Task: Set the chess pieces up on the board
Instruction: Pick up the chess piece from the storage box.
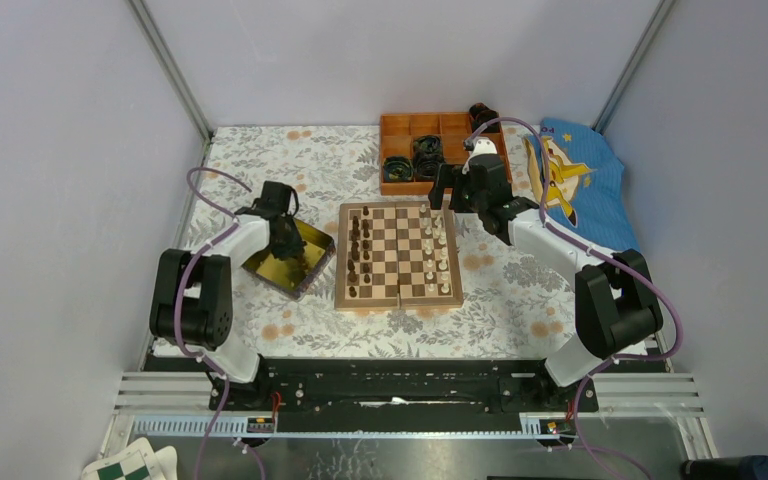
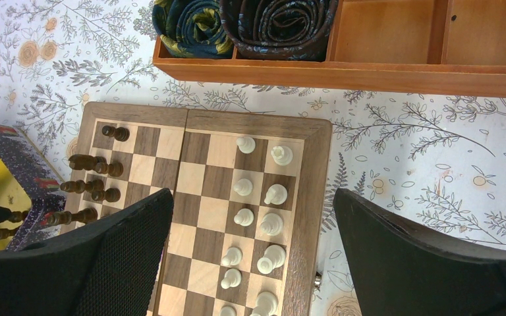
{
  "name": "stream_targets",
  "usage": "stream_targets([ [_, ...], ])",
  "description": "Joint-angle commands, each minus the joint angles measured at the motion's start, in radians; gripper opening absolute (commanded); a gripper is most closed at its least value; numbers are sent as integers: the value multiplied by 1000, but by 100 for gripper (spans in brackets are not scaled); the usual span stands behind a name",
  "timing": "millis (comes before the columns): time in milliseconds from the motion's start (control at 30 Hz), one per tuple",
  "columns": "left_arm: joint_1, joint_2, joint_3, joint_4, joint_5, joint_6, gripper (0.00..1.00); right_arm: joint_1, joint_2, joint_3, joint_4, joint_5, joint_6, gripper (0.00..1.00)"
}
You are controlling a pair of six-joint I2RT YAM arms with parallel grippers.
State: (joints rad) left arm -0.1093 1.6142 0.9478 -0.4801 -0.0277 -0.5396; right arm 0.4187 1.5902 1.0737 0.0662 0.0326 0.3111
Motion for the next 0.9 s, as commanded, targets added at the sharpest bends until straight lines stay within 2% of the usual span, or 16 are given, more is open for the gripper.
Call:
stream_targets([
  [0, 10, -44, 25, 10, -31, 23, 8, -6, -32, 2, 49, -12, 2, 100],
  [500, 2, -131, 38, -15, -38, 50, 5, -4, -26, 3, 50, -12, 3, 100],
  [867, -187, -233, 94, -128, -150, 145, 1, -5, -26, 0, 53, 4, 2, 100],
])
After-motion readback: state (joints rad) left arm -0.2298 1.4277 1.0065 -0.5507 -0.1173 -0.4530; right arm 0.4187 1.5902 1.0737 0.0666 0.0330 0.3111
